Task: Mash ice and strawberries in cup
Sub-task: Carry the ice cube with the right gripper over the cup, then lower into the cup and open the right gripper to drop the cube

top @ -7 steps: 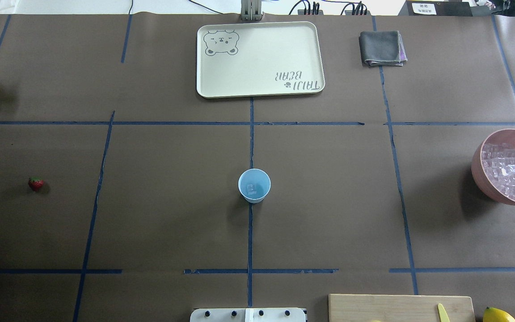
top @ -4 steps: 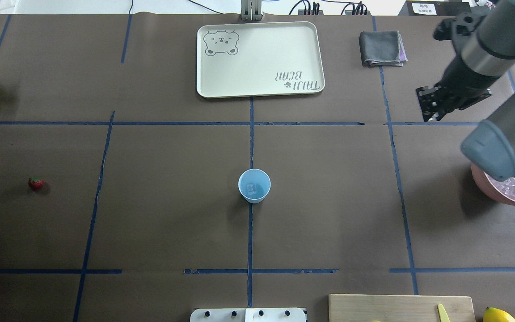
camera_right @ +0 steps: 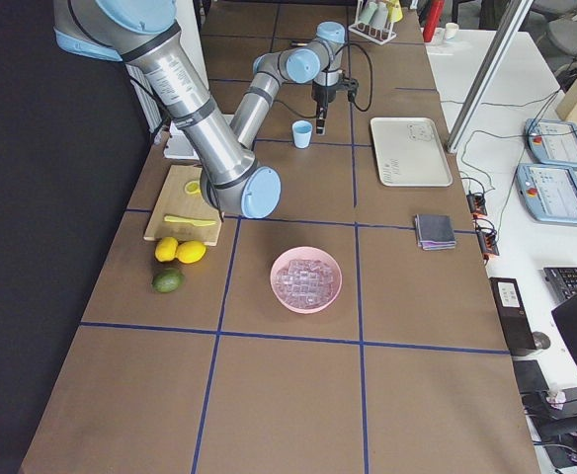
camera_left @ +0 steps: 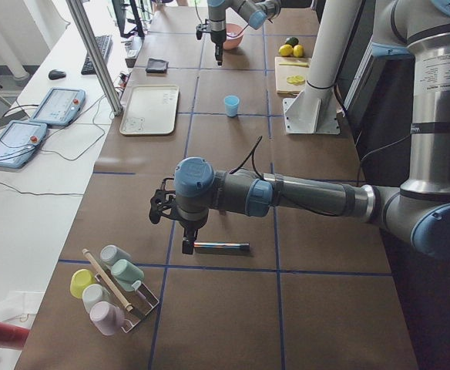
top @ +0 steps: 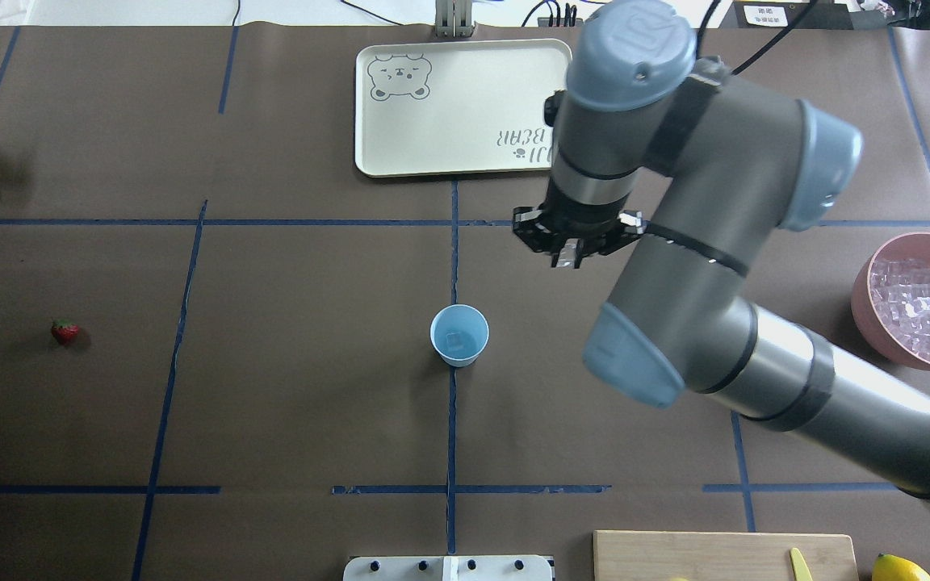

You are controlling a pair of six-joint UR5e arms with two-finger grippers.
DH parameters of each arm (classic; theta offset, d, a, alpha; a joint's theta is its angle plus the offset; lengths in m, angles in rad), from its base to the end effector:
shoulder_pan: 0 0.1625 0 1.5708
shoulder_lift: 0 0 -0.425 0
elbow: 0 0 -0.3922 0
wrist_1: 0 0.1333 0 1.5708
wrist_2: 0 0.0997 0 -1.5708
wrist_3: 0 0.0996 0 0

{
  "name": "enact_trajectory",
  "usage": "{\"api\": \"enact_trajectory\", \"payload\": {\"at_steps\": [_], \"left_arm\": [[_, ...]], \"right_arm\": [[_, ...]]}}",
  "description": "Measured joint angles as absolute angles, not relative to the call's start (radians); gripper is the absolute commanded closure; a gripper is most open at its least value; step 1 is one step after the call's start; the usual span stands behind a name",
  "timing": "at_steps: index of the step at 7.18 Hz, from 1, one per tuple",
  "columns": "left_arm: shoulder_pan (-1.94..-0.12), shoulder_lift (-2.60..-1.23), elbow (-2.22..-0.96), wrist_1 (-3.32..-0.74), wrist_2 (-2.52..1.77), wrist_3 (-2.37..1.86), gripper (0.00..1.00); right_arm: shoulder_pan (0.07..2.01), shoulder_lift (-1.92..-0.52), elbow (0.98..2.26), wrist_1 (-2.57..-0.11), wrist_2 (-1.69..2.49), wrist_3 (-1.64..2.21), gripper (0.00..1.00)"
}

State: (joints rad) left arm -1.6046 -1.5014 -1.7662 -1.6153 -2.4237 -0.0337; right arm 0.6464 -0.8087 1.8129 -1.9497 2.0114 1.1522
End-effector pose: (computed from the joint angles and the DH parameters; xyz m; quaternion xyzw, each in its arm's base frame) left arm -0.0741 -0.4668 0.5848 0.0775 0.4121 0.0046 0.9078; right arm -0.4542 -0.4565 0.1537 -0.0268 -0.3641 0.0388 0.9301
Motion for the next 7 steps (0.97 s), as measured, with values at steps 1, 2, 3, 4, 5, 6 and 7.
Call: {"api": "enact_trajectory", "payload": {"at_steps": [1, 2, 3, 4, 5, 6, 7], "left_arm": [[-1.605, -1.501, -1.764, -1.615, -2.424, -0.033, 0.00], [-1.605, -1.500, -1.759, -1.615, -2.424, -0.033, 0.00], [-1.605, -1.500, -1.753, -1.615, -2.424, -0.032, 0.00], [-1.605, -1.500, -1.751, -1.615, -2.424, -0.032, 0.00], [-1.605, -1.500, -1.750, -1.615, -2.424, -0.032, 0.00], [-1.605, -1.500, -1.749, -1.615, -2.424, -0.032, 0.00], [-1.605, -1.500, -1.748, -1.615, -2.424, -0.032, 0.00]], "right_arm": [[0.589, -0.765, 1.751, -1.888, 1.991, 1.233, 1.00], [0.546, -0.733, 1.703, -1.856, 1.972, 1.275, 1.00], [0.517, -0.717, 1.671, -1.842, 1.961, 1.297, 1.00], [0.499, -0.710, 1.652, -1.837, 1.956, 1.309, 1.00], [0.487, -0.706, 1.640, -1.836, 1.954, 1.313, 0.99], [0.481, -0.703, 1.632, -1.835, 1.952, 1.315, 0.96], [0.478, -0.701, 1.629, -1.834, 1.948, 1.315, 0.87]]}}
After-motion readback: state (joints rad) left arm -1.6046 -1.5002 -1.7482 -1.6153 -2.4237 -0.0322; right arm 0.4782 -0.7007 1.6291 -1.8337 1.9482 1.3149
